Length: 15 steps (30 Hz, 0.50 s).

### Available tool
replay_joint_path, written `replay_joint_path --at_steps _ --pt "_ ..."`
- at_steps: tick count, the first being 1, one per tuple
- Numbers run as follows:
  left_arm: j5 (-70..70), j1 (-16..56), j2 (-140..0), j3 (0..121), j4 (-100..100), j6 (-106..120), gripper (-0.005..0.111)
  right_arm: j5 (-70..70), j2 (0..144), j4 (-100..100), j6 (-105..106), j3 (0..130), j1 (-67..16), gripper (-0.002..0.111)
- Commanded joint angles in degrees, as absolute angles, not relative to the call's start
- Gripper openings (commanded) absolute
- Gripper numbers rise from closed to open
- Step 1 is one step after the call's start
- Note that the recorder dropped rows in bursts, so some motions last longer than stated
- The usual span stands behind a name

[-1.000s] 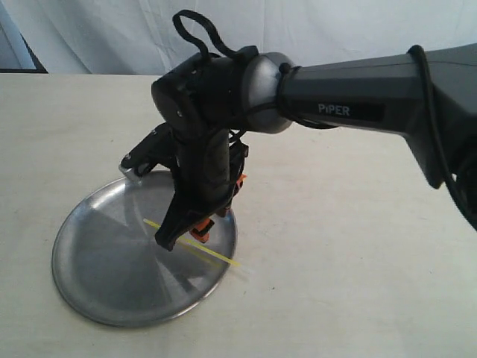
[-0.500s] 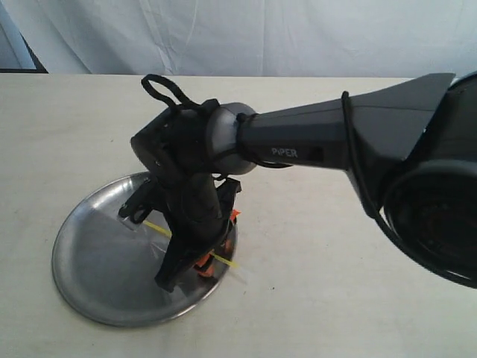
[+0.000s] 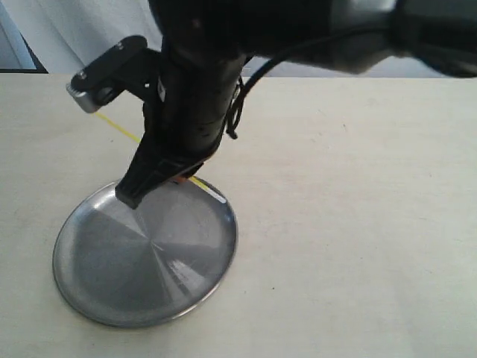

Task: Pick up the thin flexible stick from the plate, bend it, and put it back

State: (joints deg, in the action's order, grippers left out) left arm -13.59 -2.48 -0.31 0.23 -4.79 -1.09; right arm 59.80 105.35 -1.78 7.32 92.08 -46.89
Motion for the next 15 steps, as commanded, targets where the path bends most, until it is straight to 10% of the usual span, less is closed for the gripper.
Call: replay_joint_path --at_steps 1,15 --pt "-13.6 -2.7 0.0 0.0 -5.1 -1.0 0.028 55.9 96.4 2.3 8.9 84.2 -46.8 -0.001" --pt "28.2 -2.7 0.0 0.0 -1.3 -17.5 0.028 42.1 72.8 21.9 16.6 52.4 -46.8 -0.001"
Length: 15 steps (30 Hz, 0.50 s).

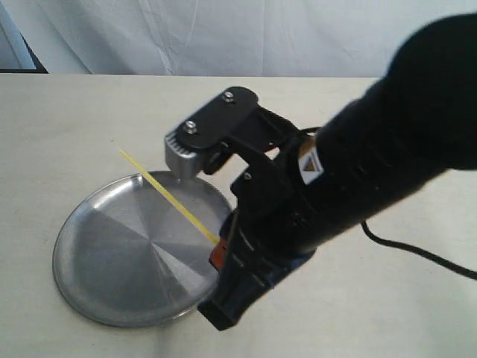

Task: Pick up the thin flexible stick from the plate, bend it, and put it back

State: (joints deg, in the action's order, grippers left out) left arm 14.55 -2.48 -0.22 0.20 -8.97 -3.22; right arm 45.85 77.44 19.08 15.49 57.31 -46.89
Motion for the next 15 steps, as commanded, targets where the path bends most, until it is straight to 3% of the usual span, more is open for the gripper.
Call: replay_joint_path --at_steps 1,4,9,13,15 --pt "31.4 -2.7 0.0 0.0 2.2 -24.5 0.028 41.7 71.5 22.4 16.6 51.4 -46.8 -0.001" --pt "31.0 -2.7 0.0 0.0 2.9 -32.8 0.028 41.3 67.2 24.6 16.6 49.0 -46.8 -0.001" --pt "26.2 -2.7 -0.2 0.8 -17.3 -50.3 0.028 40.3 60.4 25.6 15.9 46.6 -46.8 -0.001" --pt "16.5 -2.7 -9.0 5.3 -38.8 -81.6 0.027 38.4 55.5 25.6 10.7 43.7 -46.8 -0.001" --pt "22.1 -2.7 -17.5 7.7 -48.3 -90.5 0.027 37.6 55.2 27.8 10.3 41.9 -46.8 -0.001"
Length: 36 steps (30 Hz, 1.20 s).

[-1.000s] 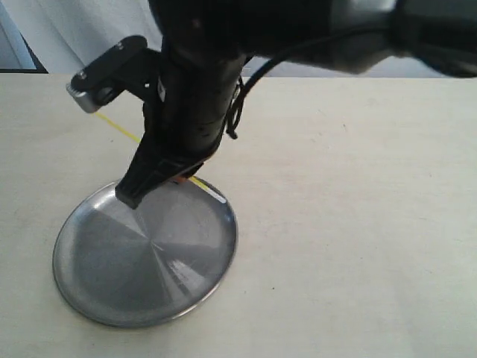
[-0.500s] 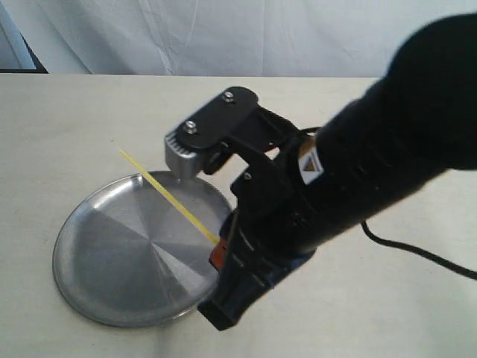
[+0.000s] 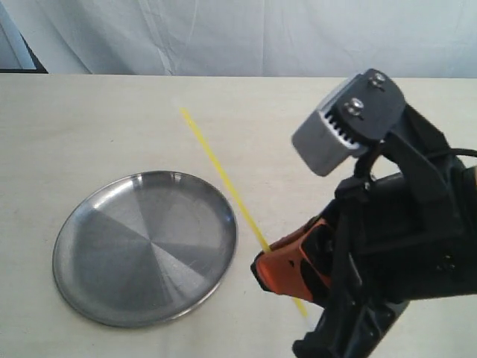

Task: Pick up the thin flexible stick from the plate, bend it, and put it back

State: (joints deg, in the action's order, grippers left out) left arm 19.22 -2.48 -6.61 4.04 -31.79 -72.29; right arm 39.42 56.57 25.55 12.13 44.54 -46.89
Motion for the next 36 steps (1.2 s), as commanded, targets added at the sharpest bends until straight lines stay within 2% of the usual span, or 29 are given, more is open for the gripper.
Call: replay_joint_path --at_steps 1,5,6,9,15,20,25,27,33,36 --pt "25.1 -2.7 -20.7 8.8 -51.6 -93.0 0.027 37.1 55.2 30.1 10.3 41.1 -46.8 -0.001" --pt "42.6 -2.7 -41.9 19.2 -71.9 -109.5 0.027 33.6 55.2 40.5 10.6 38.5 -46.8 -0.001" --pt "51.4 -2.7 -49.8 23.4 -78.8 -115.3 0.027 33.4 55.2 40.1 10.6 38.5 -46.8 -0.001" --pt "70.0 -2.7 -63.6 29.0 -80.4 -116.4 0.027 32.1 55.2 40.1 10.5 38.1 -46.8 -0.001" --pt "70.0 -2.7 -67.9 29.5 -71.0 -116.3 0.027 16.2 58.2 43.3 10.3 32.3 -46.8 -0.001" --pt "70.0 -1.7 -67.9 29.5 -76.2 -117.0 0.027 13.6 62.4 43.4 11.2 32.4 -46.8 -0.001" --pt "70.0 3.9 -67.9 29.5 -81.5 -116.8 0.028 13.1 64.2 47.5 17.2 33.5 -46.8 -0.001" --pt "69.4 7.6 -68.0 29.5 -79.8 -116.8 0.036 13.1 64.4 50.0 19.3 34.5 -46.8 -0.001" --pt "60.0 13.5 -68.0 29.5 -74.2 -116.7 0.071 13.9 66.4 52.1 21.7 38.8 -46.8 -0.001" --pt "60.0 13.9 -68.0 29.5 -74.1 -116.7 0.072 14.5 69.0 52.9 22.5 41.0 -46.8 -0.001"
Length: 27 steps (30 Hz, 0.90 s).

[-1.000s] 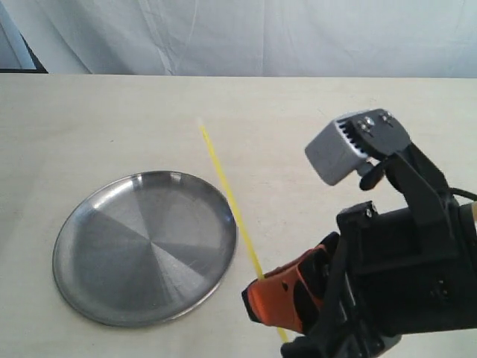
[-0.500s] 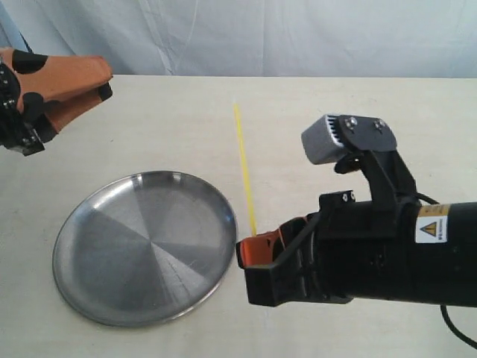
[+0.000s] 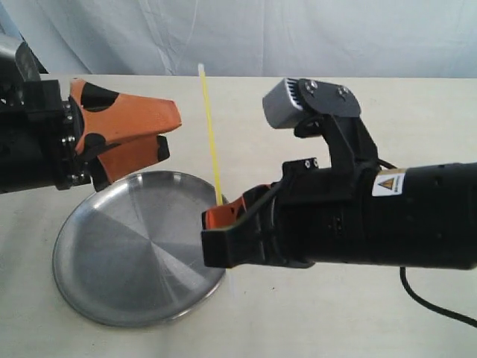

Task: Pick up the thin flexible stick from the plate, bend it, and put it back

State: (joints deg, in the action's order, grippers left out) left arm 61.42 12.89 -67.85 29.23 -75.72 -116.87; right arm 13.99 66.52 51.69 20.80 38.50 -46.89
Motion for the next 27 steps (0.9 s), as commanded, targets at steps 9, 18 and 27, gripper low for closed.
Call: replay_joint_path --at_steps 9,18,27 --pt "60.2 13.9 -68.0 29.5 -72.1 -112.9 0.065 17.7 78.2 54.7 26.4 48.8 -50.5 -0.001" --pt "62.1 13.9 -68.0 29.5 -70.0 -106.1 0.0 18.0 76.7 54.3 26.4 49.5 -50.4 -0.001" --pt "62.7 13.9 -68.0 29.7 -69.0 -105.4 0.0 17.4 79.1 54.0 26.4 49.5 -50.4 0.018"
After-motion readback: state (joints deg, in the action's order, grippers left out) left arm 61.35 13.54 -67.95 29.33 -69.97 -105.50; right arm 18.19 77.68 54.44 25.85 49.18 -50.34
